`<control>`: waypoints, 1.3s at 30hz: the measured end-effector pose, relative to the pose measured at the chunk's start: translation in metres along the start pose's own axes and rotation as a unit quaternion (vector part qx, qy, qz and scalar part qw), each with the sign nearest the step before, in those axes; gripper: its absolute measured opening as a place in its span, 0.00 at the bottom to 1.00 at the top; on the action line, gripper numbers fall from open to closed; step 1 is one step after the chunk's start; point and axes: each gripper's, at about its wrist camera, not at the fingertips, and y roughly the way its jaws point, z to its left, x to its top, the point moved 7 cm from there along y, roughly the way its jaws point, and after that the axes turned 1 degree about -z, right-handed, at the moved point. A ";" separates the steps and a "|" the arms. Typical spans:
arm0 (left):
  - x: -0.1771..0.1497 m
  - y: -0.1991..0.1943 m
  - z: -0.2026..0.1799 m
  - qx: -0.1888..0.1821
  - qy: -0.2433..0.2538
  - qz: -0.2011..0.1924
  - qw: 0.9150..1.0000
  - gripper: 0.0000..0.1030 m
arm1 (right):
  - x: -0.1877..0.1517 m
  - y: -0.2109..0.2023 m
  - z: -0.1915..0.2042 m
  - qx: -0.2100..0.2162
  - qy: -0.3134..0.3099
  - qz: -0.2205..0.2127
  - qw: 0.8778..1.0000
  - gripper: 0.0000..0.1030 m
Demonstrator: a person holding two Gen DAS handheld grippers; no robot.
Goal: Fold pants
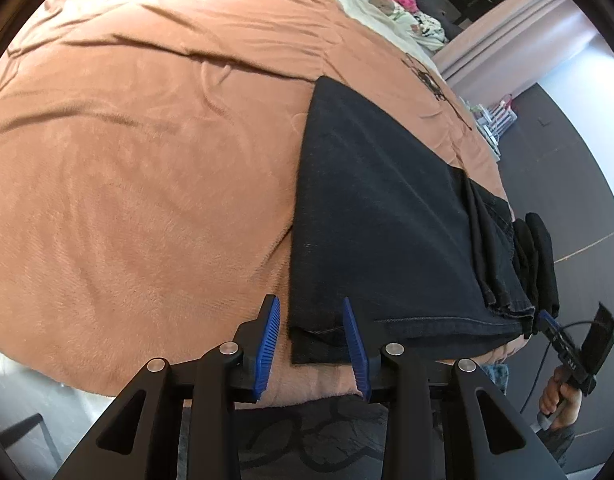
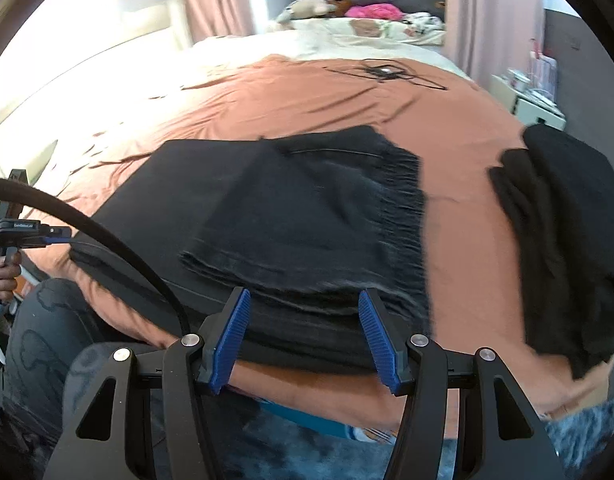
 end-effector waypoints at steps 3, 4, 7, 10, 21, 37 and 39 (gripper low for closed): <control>0.000 -0.007 0.000 0.009 0.006 -0.013 1.000 0.54 | 0.007 0.012 0.022 0.025 -0.014 0.002 1.000 0.44; 0.000 -0.009 -0.001 0.011 0.009 -0.017 1.000 0.55 | 0.010 0.018 0.029 0.028 -0.021 0.004 0.999 0.44; -0.001 -0.010 -0.001 0.011 0.012 -0.016 1.000 0.55 | 0.013 0.033 0.043 0.037 -0.032 0.010 0.999 0.44; -0.002 -0.008 0.000 0.014 0.014 -0.014 1.000 0.55 | 0.015 0.050 0.052 0.033 -0.040 0.018 0.998 0.44; 0.005 -0.007 0.005 0.072 0.027 -0.052 0.996 0.56 | 0.024 0.092 0.071 0.002 -0.075 0.046 0.996 0.10; 0.008 -0.014 -0.023 0.052 0.058 -0.068 0.995 0.64 | 0.087 0.059 -0.018 -0.048 -0.032 -0.017 0.998 0.03; 0.009 -0.013 -0.022 0.057 0.059 -0.070 0.994 0.64 | 0.094 0.062 -0.030 -0.058 -0.027 -0.020 0.998 0.03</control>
